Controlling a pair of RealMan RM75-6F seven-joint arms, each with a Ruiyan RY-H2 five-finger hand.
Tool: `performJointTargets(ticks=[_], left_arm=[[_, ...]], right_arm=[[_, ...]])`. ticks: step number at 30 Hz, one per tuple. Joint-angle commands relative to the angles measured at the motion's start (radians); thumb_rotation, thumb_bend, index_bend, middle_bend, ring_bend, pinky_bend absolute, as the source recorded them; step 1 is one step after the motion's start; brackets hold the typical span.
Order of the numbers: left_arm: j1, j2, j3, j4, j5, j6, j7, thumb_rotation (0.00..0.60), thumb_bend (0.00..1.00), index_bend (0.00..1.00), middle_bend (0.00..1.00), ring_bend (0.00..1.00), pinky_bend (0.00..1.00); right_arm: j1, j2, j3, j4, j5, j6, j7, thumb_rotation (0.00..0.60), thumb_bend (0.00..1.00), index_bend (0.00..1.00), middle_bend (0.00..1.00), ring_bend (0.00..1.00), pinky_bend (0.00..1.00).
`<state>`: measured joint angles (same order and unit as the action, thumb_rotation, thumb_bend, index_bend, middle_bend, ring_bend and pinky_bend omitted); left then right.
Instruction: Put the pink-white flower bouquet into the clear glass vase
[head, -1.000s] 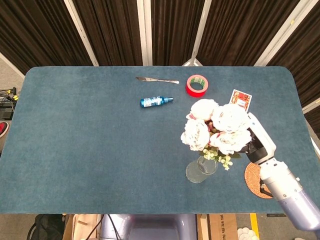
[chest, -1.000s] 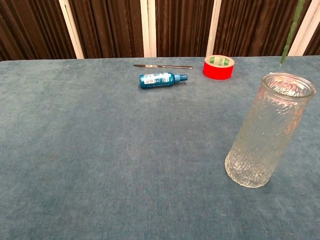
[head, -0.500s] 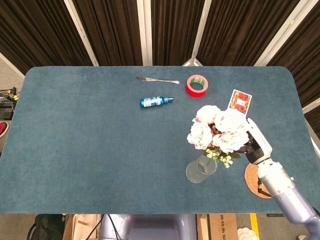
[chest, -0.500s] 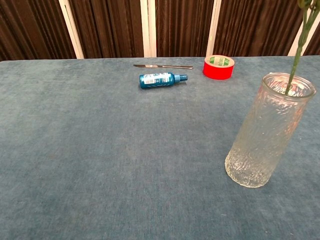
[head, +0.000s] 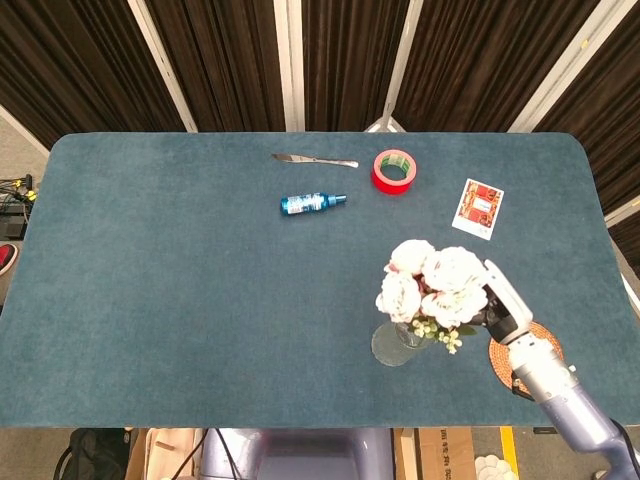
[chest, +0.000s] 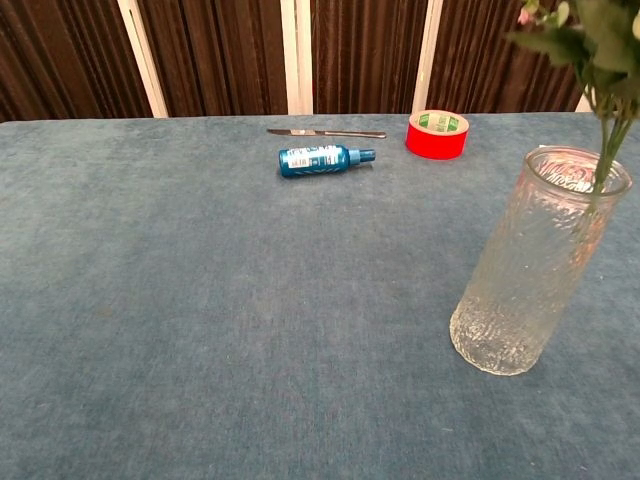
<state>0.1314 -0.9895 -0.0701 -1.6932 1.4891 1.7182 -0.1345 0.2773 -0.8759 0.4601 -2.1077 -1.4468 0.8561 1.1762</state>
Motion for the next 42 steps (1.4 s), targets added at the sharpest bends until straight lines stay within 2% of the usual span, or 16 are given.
performJointTargets(ticks=[1, 3, 5, 7, 10, 13, 20, 24, 26, 30, 32, 34, 37, 39, 41, 42], left_arm=[[-0.001, -0.001, 0.001, -0.003, 0.002, -0.002, 0.006, 0.600, 0.22, 0.12, 0.00, 0.00, 0.05], [-0.001, -0.001, 0.001, -0.004, 0.000, -0.002, 0.006, 0.600, 0.22, 0.12, 0.00, 0.00, 0.05], [0.000, -0.001, 0.000, -0.004, -0.001, -0.001, 0.005, 0.600, 0.22, 0.12, 0.00, 0.00, 0.05], [0.000, 0.000, 0.000, -0.004, -0.003, -0.001, 0.003, 0.600, 0.22, 0.12, 0.00, 0.00, 0.05], [0.000, 0.001, 0.000, -0.003, -0.003, -0.001, 0.001, 0.600, 0.22, 0.12, 0.00, 0.00, 0.05], [-0.001, 0.002, 0.000, -0.002, -0.004, -0.004, -0.001, 0.600, 0.22, 0.12, 0.00, 0.00, 0.05], [0.000, 0.006, -0.002, 0.000, -0.009, -0.004, -0.015, 0.600, 0.22, 0.12, 0.00, 0.00, 0.05], [0.001, 0.009, -0.001, 0.001, -0.008, -0.005, -0.022, 0.600, 0.22, 0.12, 0.00, 0.00, 0.05], [0.003, 0.011, -0.001, 0.001, -0.010, -0.002, -0.028, 0.600, 0.22, 0.12, 0.00, 0.00, 0.05], [0.007, 0.013, -0.002, 0.001, -0.011, 0.003, -0.037, 0.600, 0.22, 0.12, 0.00, 0.00, 0.05], [0.008, 0.014, 0.001, 0.002, -0.003, 0.004, -0.043, 0.600, 0.22, 0.12, 0.00, 0.00, 0.05], [0.009, 0.015, 0.004, 0.004, 0.005, 0.008, -0.052, 0.600, 0.22, 0.12, 0.00, 0.00, 0.05], [0.011, 0.014, 0.006, 0.005, 0.009, 0.011, -0.050, 0.600, 0.22, 0.12, 0.00, 0.00, 0.05], [0.011, 0.013, 0.007, 0.005, 0.012, 0.011, -0.049, 0.600, 0.22, 0.12, 0.00, 0.00, 0.05], [0.010, 0.012, 0.009, 0.006, 0.016, 0.010, -0.045, 0.600, 0.22, 0.12, 0.00, 0.00, 0.05], [0.010, 0.012, 0.010, 0.006, 0.018, 0.011, -0.044, 0.600, 0.22, 0.12, 0.00, 0.00, 0.05]], right_arm=[[0.013, -0.024, -0.063, 0.044, -0.088, 0.010, 0.042, 0.600, 0.37, 0.56, 0.43, 0.38, 0.11], [0.032, -0.029, -0.091, 0.065, -0.123, -0.002, 0.063, 0.600, 0.36, 0.52, 0.38, 0.33, 0.09], [0.049, -0.031, -0.111, 0.081, -0.148, -0.010, 0.081, 0.600, 0.32, 0.41, 0.31, 0.26, 0.05], [0.068, -0.031, -0.137, 0.099, -0.187, -0.013, 0.098, 0.600, 0.22, 0.28, 0.21, 0.16, 0.02], [0.091, -0.027, -0.174, 0.122, -0.239, -0.004, 0.114, 0.600, 0.11, 0.17, 0.11, 0.07, 0.00], [0.105, -0.018, -0.198, 0.135, -0.260, 0.011, 0.104, 0.600, 0.05, 0.10, 0.06, 0.03, 0.00], [0.097, 0.070, -0.229, 0.135, -0.234, 0.066, 0.002, 0.600, 0.00, 0.01, 0.02, 0.00, 0.00], [0.080, 0.142, -0.243, 0.146, -0.236, 0.107, 0.009, 0.600, 0.00, 0.00, 0.01, 0.00, 0.00], [0.069, 0.192, -0.258, 0.170, -0.264, 0.126, 0.029, 0.600, 0.00, 0.00, 0.01, 0.00, 0.00], [0.047, 0.331, -0.329, 0.265, -0.405, 0.173, 0.069, 0.600, 0.00, 0.00, 0.01, 0.00, 0.00], [0.032, 0.375, -0.358, 0.327, -0.457, 0.231, 0.102, 0.600, 0.00, 0.00, 0.01, 0.00, 0.00], [0.000, 0.392, -0.373, 0.384, -0.455, 0.305, 0.096, 0.600, 0.00, 0.01, 0.01, 0.00, 0.00], [-0.074, 0.354, -0.357, 0.411, -0.331, 0.425, -0.050, 0.600, 0.00, 0.06, 0.01, 0.00, 0.00], [-0.122, 0.291, -0.336, 0.394, -0.231, 0.502, -0.241, 0.600, 0.00, 0.06, 0.01, 0.01, 0.00], [-0.151, 0.241, -0.335, 0.382, -0.191, 0.544, -0.445, 0.600, 0.00, 0.06, 0.01, 0.01, 0.00], [-0.160, 0.224, -0.336, 0.377, -0.184, 0.558, -0.508, 0.600, 0.00, 0.06, 0.01, 0.01, 0.00]])
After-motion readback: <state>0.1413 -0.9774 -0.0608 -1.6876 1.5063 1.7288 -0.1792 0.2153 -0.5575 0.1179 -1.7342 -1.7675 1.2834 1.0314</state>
